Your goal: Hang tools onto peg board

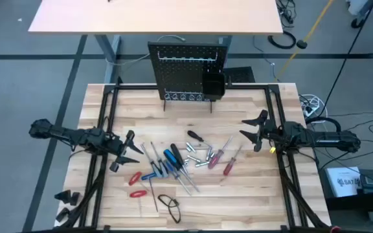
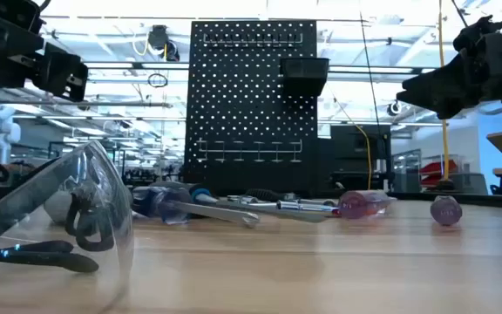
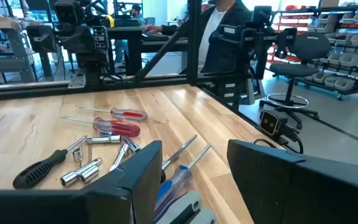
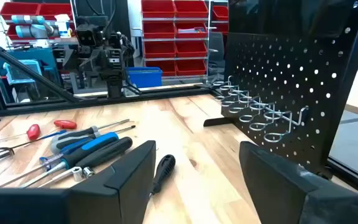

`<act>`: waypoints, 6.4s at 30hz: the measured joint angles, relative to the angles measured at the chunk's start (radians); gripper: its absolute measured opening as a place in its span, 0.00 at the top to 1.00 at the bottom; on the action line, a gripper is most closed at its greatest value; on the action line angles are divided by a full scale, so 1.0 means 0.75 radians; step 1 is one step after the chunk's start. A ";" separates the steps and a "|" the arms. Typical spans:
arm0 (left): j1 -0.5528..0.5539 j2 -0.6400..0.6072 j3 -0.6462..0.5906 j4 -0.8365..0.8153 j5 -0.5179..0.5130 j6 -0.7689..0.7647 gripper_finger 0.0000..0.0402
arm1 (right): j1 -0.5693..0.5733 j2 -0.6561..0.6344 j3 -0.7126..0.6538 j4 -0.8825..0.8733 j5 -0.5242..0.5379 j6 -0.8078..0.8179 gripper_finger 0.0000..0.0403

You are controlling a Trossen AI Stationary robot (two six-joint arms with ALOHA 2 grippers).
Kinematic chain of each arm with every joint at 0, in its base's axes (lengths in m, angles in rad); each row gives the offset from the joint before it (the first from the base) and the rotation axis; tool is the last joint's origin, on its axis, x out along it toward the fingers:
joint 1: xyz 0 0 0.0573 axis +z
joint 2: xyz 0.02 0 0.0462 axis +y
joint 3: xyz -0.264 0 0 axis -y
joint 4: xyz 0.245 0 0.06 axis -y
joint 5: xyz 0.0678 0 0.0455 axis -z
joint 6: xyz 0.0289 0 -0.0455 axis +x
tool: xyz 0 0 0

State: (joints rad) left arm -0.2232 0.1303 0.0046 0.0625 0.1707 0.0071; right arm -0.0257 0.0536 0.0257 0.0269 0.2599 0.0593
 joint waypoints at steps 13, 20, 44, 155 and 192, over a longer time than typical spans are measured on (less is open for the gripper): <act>0.000 0.000 0.000 0.000 0.000 0.000 0.53 | 0.000 0.000 0.001 0.000 0.000 0.000 0.44; 0.000 0.000 0.000 0.000 0.000 0.000 0.53 | 0.000 0.000 0.000 0.000 0.000 0.000 0.44; 0.000 0.000 0.000 0.000 0.000 0.000 0.53 | 0.000 0.000 0.000 0.000 0.000 0.000 0.44; 0.000 0.000 0.000 0.002 -0.160 0.433 0.53 | -0.001 0.006 -0.001 0.213 -0.132 0.229 0.44; 0.000 0.000 0.000 0.254 -0.261 -0.307 0.53 | 0.034 1.201 0.782 0.110 -0.319 -0.201 0.44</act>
State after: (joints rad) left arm -0.2230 0.1303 0.0044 0.2527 -0.0250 -0.2234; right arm -0.0001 0.9541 0.6119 0.1097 0.0204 -0.0912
